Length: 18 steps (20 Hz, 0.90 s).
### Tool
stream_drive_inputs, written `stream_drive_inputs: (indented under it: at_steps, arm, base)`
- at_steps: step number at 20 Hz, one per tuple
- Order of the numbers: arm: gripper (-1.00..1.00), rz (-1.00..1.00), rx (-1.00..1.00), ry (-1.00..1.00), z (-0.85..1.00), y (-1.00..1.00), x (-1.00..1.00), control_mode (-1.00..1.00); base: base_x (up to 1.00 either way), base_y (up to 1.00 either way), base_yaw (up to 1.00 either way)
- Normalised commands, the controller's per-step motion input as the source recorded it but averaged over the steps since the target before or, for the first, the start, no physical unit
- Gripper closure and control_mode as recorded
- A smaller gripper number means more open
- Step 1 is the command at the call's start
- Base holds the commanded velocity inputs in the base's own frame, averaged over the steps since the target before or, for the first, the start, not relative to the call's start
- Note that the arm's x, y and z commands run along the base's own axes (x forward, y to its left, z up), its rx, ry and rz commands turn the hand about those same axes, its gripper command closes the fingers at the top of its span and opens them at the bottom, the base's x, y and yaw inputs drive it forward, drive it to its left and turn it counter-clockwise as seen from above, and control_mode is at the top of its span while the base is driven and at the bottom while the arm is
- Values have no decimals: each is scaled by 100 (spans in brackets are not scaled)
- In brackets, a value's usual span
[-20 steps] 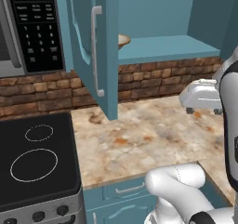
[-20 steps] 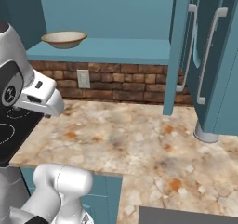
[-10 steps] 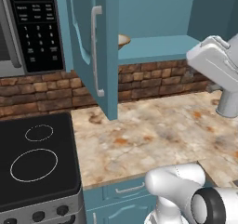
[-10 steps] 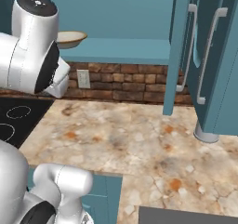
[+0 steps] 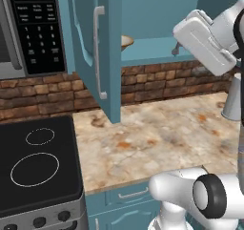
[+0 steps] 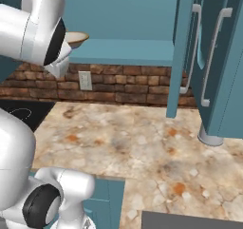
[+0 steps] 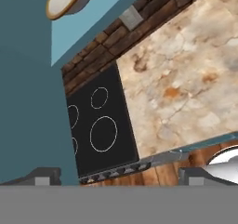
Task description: Pick up the bowls from the cabinet and place each bowl in front of a stool on the dining counter.
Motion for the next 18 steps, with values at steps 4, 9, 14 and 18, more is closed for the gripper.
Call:
stream_drive_inputs:
  at_steps: [4, 9, 14, 18]
  arm:
    - [-100, -33, 0, -3, -20, 24, 61, -100]
    - [-100, -34, 12, -9, -25, 5, 44, -100]
    - [-100, -14, 30, -6, -12, 0, 38, -100]
    - [-100, 0, 27, 0, 2, 0, 62, -100]
  base:
    - [0, 0, 0]
    - [0, 0, 0]
    - [0, 0, 0]
    - [0, 0, 0]
